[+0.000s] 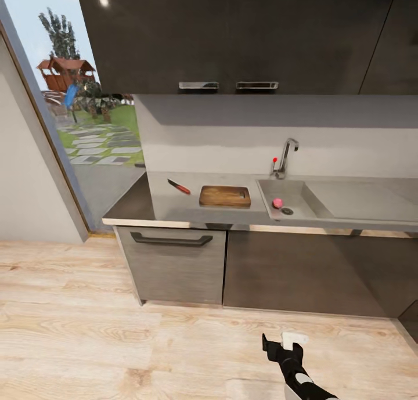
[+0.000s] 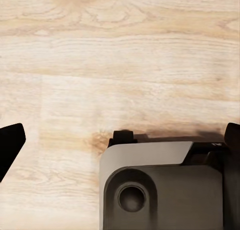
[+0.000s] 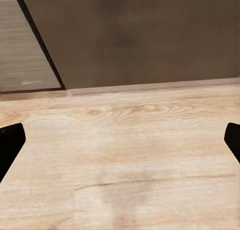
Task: In the kitchen, take the Vidalia onion out of the sink, dice it on the chopping board with the paring knife, put the diced onion into the bowl on the countertop, then place both the paring knife and the chopping board into the sink.
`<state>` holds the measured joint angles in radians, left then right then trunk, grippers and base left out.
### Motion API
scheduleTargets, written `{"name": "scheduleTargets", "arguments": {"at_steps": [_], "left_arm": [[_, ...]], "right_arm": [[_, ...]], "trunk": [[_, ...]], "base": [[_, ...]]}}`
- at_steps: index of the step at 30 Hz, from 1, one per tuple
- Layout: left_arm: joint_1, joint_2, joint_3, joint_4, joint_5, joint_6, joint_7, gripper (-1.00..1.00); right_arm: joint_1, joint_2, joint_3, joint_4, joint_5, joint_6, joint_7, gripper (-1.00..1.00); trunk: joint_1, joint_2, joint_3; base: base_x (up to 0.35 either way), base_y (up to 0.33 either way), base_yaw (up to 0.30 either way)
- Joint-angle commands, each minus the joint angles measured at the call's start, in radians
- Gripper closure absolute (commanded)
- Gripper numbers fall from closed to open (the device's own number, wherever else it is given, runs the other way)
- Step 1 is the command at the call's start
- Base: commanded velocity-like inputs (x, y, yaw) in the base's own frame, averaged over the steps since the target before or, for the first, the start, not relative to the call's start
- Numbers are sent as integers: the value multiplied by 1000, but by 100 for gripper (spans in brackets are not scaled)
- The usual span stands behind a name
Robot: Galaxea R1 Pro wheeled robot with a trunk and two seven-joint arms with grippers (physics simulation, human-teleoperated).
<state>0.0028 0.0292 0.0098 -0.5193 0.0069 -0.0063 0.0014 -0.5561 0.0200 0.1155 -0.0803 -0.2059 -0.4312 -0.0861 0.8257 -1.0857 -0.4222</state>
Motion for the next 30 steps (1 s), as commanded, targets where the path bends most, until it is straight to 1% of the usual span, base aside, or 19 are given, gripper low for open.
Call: {"name": "scheduleTargets", "arguments": {"at_steps": [1,21,26,28,30], "left_arm": [[0,0,1,-1,1,0,0,-100],[0,1,1,-4,1,0,0,-100],[0,5,2,-8,3,0,1,-100],[0,7,16,-9,3,0,2,-100],[0,6,49,-8,4,0,2,-100]], "right_arm": [[-1,0,9,2,-7,-3,-4,-100],[-1,2,9,8,-7,0,-4,-100],[-1,0,9,8,-7,0,-3,-100],[-1,-1,9,8,-7,-1,-3,-100],[-1,0,9,8,-7,-1,-3,-100]], "trunk": [[-4,7,2],[-81,147,65],[-100,182,81],[-107,196,87],[-115,210,93]], "base": [[0,0,0],[0,0,0],[0,0,0],[0,0,0],[0,0,0]]}}
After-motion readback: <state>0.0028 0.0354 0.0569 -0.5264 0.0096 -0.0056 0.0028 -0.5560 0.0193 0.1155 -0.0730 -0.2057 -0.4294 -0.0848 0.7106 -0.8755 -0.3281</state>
